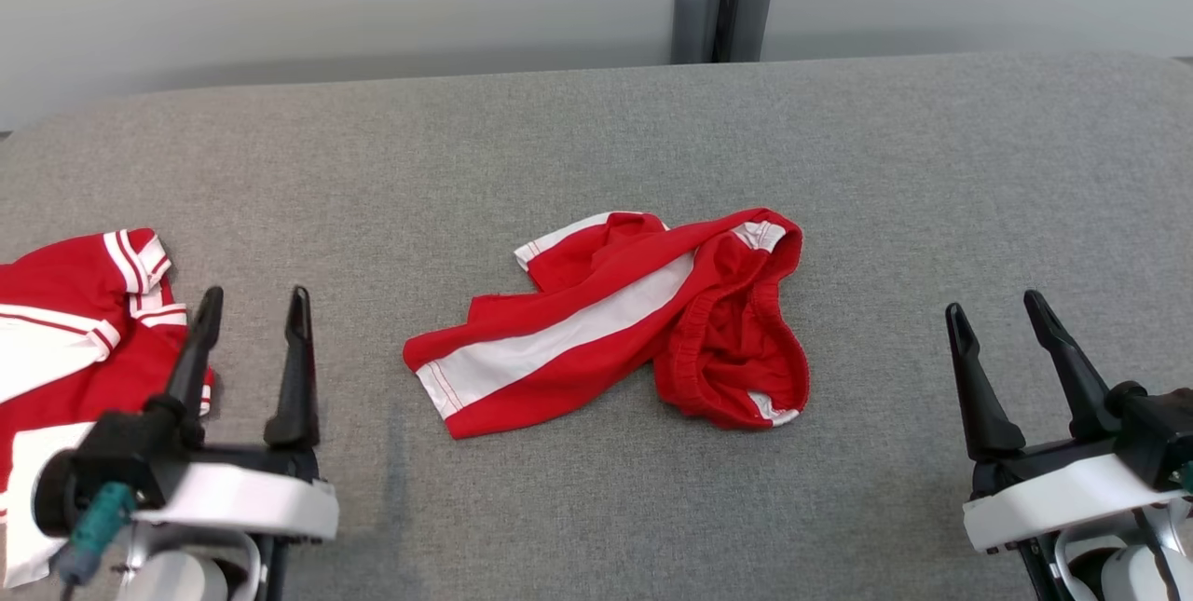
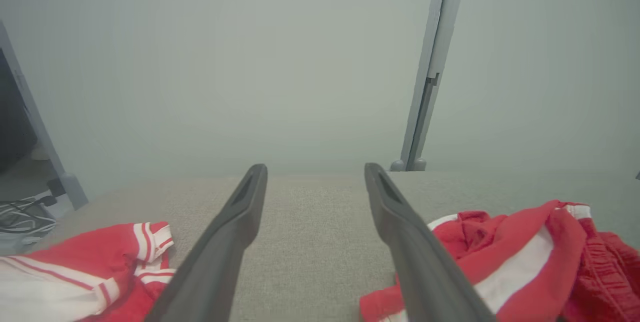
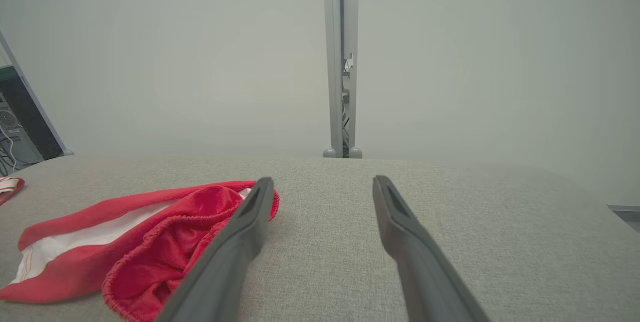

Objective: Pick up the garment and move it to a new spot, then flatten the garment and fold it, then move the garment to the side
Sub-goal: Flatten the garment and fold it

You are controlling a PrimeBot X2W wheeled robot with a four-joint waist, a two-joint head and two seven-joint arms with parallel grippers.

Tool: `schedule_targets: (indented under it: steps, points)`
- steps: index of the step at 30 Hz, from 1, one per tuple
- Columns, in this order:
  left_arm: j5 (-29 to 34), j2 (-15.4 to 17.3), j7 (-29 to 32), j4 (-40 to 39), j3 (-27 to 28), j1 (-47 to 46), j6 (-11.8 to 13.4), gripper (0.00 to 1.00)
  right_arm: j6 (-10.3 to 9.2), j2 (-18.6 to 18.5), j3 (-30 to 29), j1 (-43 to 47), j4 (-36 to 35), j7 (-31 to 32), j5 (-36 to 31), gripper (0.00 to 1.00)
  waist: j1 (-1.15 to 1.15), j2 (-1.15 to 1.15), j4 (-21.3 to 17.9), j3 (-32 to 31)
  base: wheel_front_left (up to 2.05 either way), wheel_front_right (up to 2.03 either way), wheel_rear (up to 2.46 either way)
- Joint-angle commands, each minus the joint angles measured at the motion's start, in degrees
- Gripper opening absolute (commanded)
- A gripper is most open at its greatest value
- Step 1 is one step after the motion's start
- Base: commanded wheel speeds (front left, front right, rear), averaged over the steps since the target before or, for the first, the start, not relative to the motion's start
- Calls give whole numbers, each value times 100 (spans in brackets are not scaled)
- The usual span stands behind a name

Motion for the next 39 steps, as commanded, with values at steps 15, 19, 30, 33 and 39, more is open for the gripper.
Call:
schedule_targets:
  steps: [15, 19, 30, 33, 39]
  points:
    - [370, -86, -26, -217, -140, 432, 140, 100, 1, -44, -71, 202, -103, 172, -25, 100, 0, 0, 105, -121, 0, 0, 0]
    - [384, -81, -17, -193, -166, 377, 137, 100, 1, -51, -64, 183, -131, 178, -13, 100, 0, 0, 106, -96, 0, 0, 0]
    - [303, -21, 502, -26, -522, -118, -257, 100, 1, -67, -50, 80, -172, 211, 29, 100, 0, 0, 114, 90, 0, 0, 0]
    - [120, -51, 889, 189, -713, -324, -536, 100, 1, -84, 6, -6, -179, 217, 33, 100, 0, 0, 63, 218, 0, 0, 0]
    - [-444, -179, 1619, 920, -918, -558, -1056, 100, 1, -81, 155, -152, -115, 171, 72, 100, 0, 0, -123, 472, 0, 0, 0]
